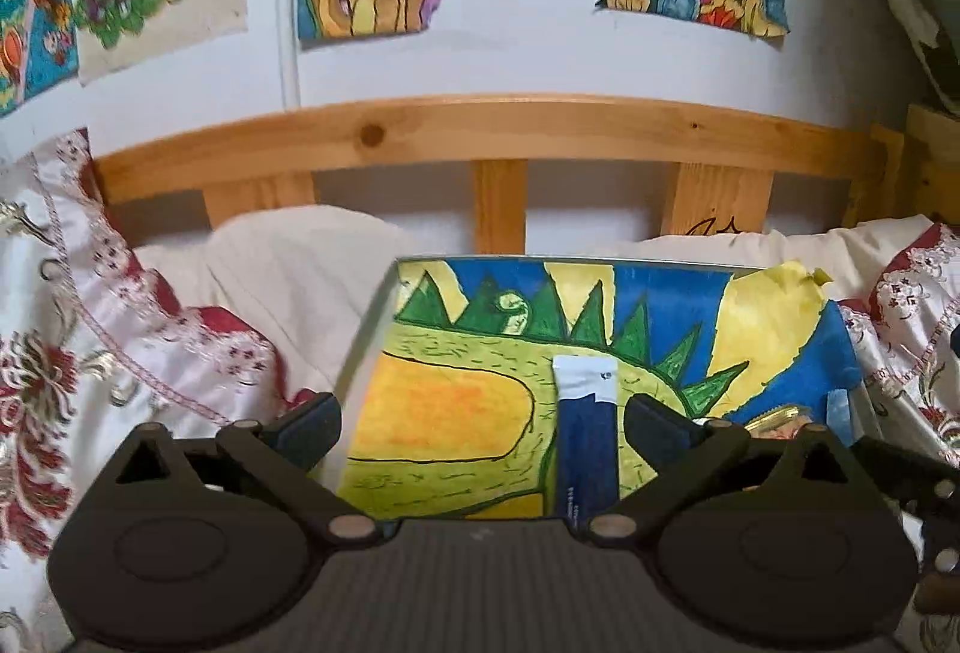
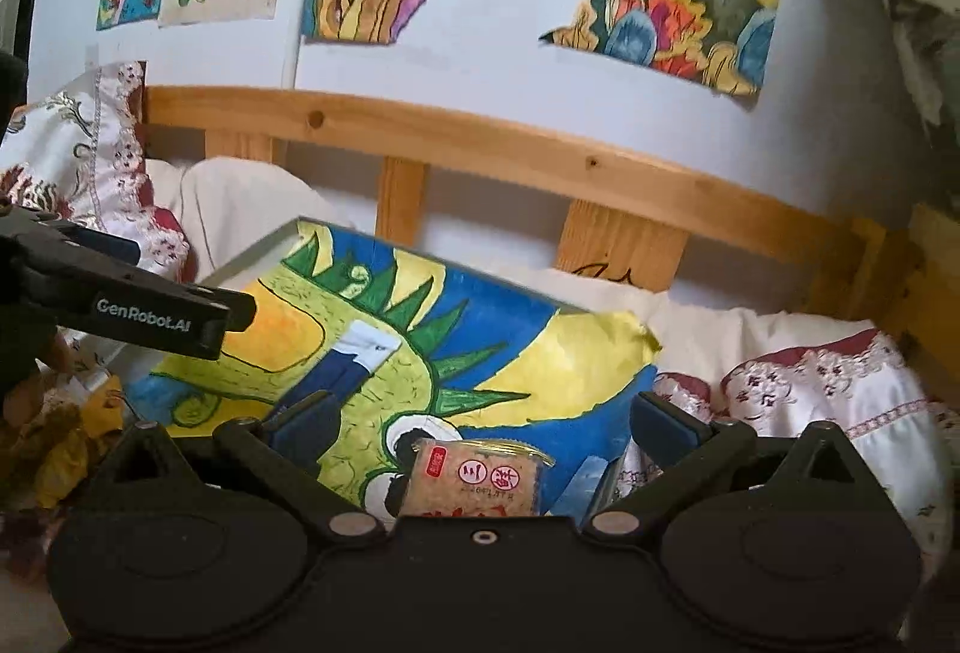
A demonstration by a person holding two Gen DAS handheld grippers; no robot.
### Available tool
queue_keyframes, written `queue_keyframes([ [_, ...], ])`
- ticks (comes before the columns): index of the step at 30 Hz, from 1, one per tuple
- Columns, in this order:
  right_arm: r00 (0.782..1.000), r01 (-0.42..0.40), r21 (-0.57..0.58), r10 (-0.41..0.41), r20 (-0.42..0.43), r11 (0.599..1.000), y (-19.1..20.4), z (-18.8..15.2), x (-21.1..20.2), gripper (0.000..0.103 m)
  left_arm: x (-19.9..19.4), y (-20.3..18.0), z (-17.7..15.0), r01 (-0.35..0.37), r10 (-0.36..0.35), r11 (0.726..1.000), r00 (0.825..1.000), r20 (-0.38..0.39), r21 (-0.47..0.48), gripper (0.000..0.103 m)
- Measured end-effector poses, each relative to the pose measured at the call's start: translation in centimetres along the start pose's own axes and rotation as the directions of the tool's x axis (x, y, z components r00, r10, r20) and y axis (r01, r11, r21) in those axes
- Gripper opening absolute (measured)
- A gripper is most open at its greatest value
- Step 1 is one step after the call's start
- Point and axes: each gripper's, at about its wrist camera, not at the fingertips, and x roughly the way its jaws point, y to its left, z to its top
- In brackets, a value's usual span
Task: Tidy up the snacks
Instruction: 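Lower blue packet onto tray, open left tool while right releases rice-cake bag there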
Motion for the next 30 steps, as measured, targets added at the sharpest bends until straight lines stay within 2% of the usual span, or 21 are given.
queue_keyframes([
  [6, 1.000, 0.007, -0.010, -0.007, 0.024, 1.000, 0.5, 0.1, -2.9, 0.102, -2.6, 1.1, -0.7, -0.003, 0.003, 1.000, 1.000, 0.013, 0.008, 0.102],
  [13, 1.000, -0.010, 0.004, 0.010, 0.007, 1.000, 0.6, -0.3, -6.2, 0.102, -5.4, 2.1, -2.3, -0.016, 0.016, 0.999, 1.000, 0.002, 0.028, 0.102],
  [22, 0.997, -0.039, 0.022, 0.040, -0.061, 0.999, 0.7, -1.5, -9.0, 0.102, -9.1, 3.3, -4.2, 0.022, -0.022, 1.000, 1.000, -0.010, 0.015, 0.102],
  [27, 0.995, -0.043, 0.027, 0.045, -0.086, 0.999, 0.9, -2.3, -10.2, 0.102, -11.0, 3.4, -5.4, 0.005, -0.006, 0.999, 1.000, 0.028, 0.047, 0.103],
  [30, 0.993, -0.046, 0.032, 0.050, -0.108, 0.998, 0.9, -2.8, -10.6, 0.102, -11.7, 3.2, -5.9, 0.005, -0.006, 0.998, 1.000, 0.019, 0.064, 0.102],
])
